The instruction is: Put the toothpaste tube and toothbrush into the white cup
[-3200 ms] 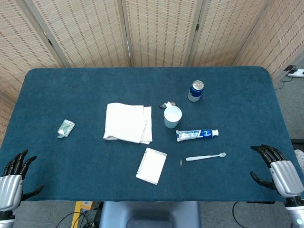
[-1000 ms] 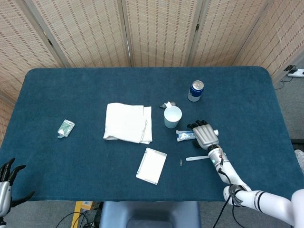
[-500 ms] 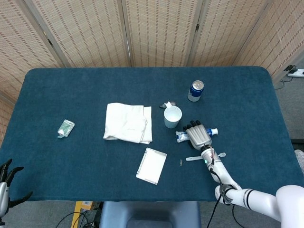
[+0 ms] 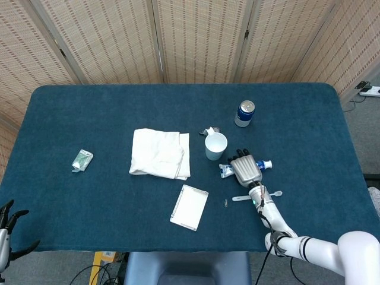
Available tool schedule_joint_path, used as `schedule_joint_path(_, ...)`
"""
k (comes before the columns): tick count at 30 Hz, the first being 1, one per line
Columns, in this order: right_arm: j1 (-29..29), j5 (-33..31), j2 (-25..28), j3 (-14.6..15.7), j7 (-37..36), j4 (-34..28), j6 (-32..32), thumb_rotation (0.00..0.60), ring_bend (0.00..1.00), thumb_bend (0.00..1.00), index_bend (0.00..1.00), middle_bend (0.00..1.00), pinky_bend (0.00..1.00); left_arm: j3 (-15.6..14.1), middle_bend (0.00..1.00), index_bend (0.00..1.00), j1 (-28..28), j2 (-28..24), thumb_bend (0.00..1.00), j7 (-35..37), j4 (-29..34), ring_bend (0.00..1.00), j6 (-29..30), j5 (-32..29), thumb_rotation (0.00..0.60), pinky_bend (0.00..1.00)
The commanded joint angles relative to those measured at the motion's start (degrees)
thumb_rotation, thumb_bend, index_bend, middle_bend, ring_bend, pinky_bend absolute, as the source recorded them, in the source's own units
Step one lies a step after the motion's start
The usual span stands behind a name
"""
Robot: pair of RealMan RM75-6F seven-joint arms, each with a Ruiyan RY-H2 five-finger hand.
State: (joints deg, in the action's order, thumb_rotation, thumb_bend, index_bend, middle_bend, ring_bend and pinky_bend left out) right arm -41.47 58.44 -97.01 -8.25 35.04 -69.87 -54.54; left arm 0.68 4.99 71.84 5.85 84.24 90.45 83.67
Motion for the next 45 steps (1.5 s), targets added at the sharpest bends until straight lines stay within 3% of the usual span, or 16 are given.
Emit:
schedule_joint_path(1,0.3,1.1,-0.1,0.2,-1.0,0.2,-0.7,0.6,0.21,0.35,0.51,0.46,0.2,-0.1,0.05,0.29,0.1,0.0,0.14,0.1,-0.1,0.02,0.1,0.0,0.6,0.15)
schedule_joint_path(10,4.3,8.6,3.4,0.9,-12.3,-2.8,-6.4,0.6,0.29,0.37,0.61,0.55,0.2,-0.1,0.05,0.29,0.3,-0.2,0.14,-0.3,0.2,0.02,0.1,0.2,0.6,0.15)
schedule_joint_path(18,9.6,13.9,11.1,-0.4,-23.5,-12.0,-14.9,0.6,0.32,0.37,0.65,0.58,0.22,0.2,0.05,0.29,-0.4,-0.7,0.14,-2.1,1.8,0.02,-0.2,0.8,0.6,0.15)
schedule_joint_path(23,10.7,14.8,15.2,-3.3,-30.8,-19.0,-16.3,0.6,0.33,0.38,0.67,0.6,0.23,0.3,0.05,0.29,-1.2,-0.5,0.14,-3.4,3.0,0.02,-0.9,1.4,0.6,0.15)
schedule_joint_path(27,9.3,14.7,15.2,-7.0,-36.2,-21.5,-16.0,0.6,0.33,0.38,0.67,0.6,0.23,0.4,0.05,0.29,-1.4,-0.7,0.14,-3.9,3.5,0.02,-0.9,1.4,0.6,0.15)
schedule_joint_path(39,-1.1,4.4,5.4,-18.4,-46.6,-14.3,-6.3,0.6,0.33,0.37,0.68,0.6,0.23,0.1,0.05,0.29,-0.5,-1.6,0.14,-2.9,3.9,0.02,-0.7,0.2,0.6,0.15)
schedule_joint_path(45,-4.4,0.9,3.6,-22.0,-49.1,-11.8,-3.3,0.6,0.33,0.37,0.68,0.6,0.23,0.0,0.05,0.29,0.4,-1.9,0.14,-2.3,3.3,0.02,-0.1,-0.6,0.6,0.15)
